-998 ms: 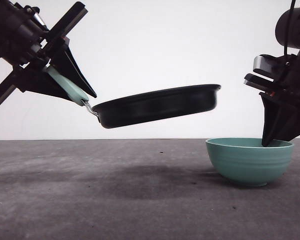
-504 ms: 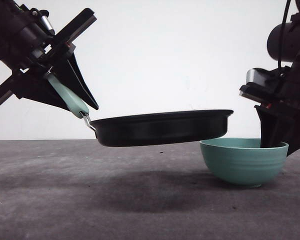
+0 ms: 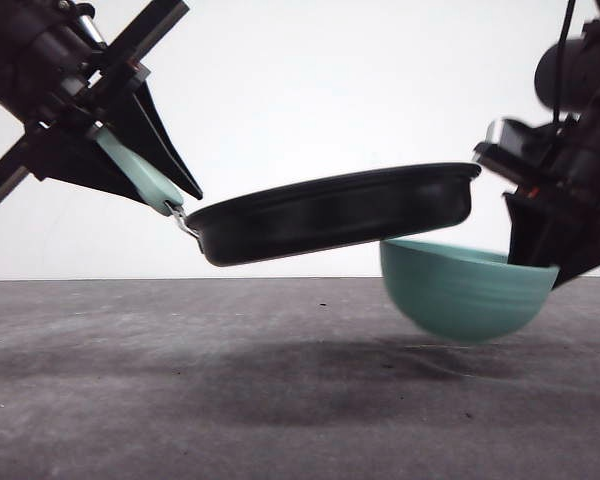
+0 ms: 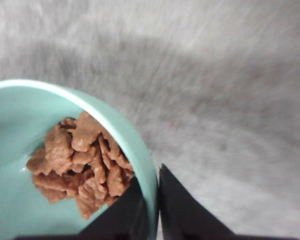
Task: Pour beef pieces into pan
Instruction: 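Lift the bowl with the right gripper above the held pan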
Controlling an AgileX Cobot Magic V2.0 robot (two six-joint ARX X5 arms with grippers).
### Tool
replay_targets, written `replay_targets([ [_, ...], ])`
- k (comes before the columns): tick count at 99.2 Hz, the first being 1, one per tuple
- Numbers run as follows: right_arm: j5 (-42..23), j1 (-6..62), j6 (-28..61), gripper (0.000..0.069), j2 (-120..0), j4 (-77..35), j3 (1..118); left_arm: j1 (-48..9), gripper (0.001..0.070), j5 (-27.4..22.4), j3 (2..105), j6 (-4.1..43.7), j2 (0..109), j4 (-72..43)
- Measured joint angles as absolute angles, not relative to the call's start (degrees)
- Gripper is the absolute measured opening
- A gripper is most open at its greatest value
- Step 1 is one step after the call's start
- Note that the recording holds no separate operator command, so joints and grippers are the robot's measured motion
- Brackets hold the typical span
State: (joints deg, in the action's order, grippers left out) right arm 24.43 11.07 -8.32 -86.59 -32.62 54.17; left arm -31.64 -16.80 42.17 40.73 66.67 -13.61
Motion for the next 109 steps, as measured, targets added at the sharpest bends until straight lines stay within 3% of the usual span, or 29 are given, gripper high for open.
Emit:
replay_targets([
  [24,15.22,10.68,-7.75,0.0014,-77.08,-27.51,54.17,-31.64,0.0039,-16.62,42.17,40.07,64.93,-14.66],
  [47,13.85,12.71,-9.02,0.0014,-69.14,-22.65,54.17,-31.64,0.0039,-14.55,42.17,39.72,64.84,-14.76],
  [61,9.98,18.63,-10.52,0.0014,-64.31,-19.35,54.19,-31.64,0.0039,-12.69,43.09,39.57,64.86,-16.16],
  [74,2.26,26.17,-10.55,0.0014,-62.33,-18.55,54.19,-31.64,0.0039,-10.59,46.57,38.52,64.86,-18.02],
  [109,-15.42,44.93,-6.96,0.0014,-64.53,-8.58,54.22,-31.64,0.0039,-10.68,48.80,38.37,64.86,-19.46],
])
